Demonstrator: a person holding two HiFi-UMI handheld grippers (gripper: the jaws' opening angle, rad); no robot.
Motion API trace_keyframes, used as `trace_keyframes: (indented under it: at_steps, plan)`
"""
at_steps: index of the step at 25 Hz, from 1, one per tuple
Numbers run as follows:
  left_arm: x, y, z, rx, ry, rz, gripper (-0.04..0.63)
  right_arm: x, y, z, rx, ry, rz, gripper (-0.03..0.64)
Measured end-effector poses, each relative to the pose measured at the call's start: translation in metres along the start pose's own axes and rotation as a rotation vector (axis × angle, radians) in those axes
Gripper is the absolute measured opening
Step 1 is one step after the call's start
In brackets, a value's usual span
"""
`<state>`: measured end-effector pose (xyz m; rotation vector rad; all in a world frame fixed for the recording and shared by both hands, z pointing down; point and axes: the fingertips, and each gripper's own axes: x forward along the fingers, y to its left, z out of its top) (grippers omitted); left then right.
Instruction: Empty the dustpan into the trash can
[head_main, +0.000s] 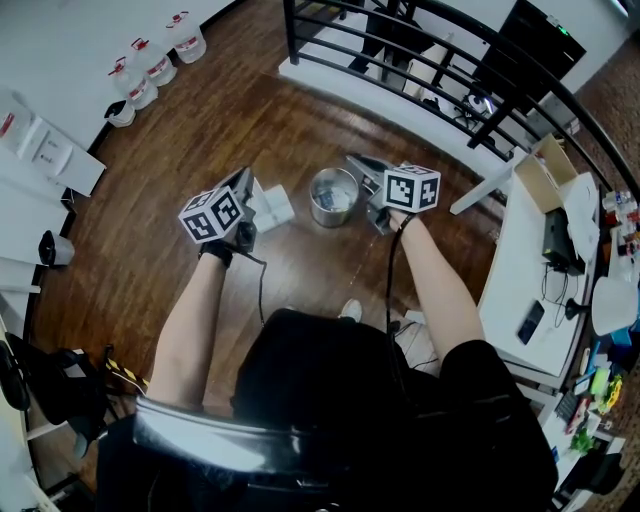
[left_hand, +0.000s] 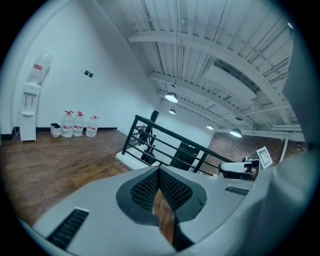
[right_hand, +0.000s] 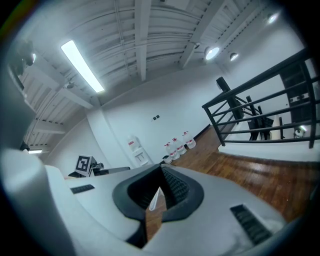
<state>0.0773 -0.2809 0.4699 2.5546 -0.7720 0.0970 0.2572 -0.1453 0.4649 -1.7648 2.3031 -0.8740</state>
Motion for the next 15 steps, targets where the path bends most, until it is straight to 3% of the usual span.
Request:
trace_keyframes:
  at_steps: [15]
  plan:
    - [-0.009, 0.003, -0.014, -0.024, 0.008, 0.007, 0.0, -0.006, 0.002, -0.012, -0.012, 0.03, -0.001, 0.003]
